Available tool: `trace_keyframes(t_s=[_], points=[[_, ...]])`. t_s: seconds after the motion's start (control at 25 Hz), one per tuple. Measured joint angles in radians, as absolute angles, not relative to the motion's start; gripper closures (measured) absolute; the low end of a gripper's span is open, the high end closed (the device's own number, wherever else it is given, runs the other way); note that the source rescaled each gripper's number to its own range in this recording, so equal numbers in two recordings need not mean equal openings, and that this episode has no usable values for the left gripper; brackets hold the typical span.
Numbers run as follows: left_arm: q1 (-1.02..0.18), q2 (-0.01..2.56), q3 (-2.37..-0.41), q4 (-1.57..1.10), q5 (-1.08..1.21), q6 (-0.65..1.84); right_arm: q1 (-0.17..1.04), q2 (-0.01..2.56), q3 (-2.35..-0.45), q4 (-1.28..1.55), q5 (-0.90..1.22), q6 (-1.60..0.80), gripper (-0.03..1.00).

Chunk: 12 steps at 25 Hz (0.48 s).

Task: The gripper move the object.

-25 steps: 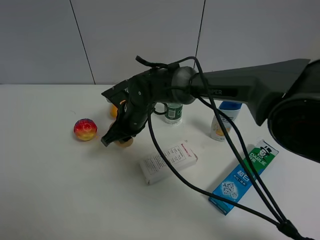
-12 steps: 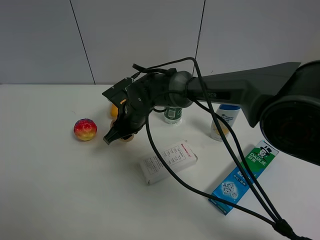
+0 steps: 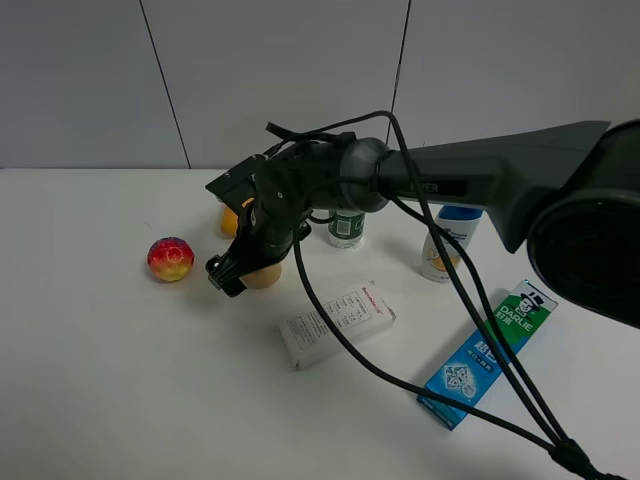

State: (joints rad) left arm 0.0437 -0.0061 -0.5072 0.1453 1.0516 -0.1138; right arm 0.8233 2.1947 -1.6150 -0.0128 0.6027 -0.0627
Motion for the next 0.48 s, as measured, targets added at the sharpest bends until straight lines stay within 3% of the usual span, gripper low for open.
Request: trace_keyframes(t_s=[0.48], points=[[0.044,-0.006,-0.507,0.145,1.052,-0.113,0.823,1.796,-1.615,0.038,0.884,-0.061,-0.03]])
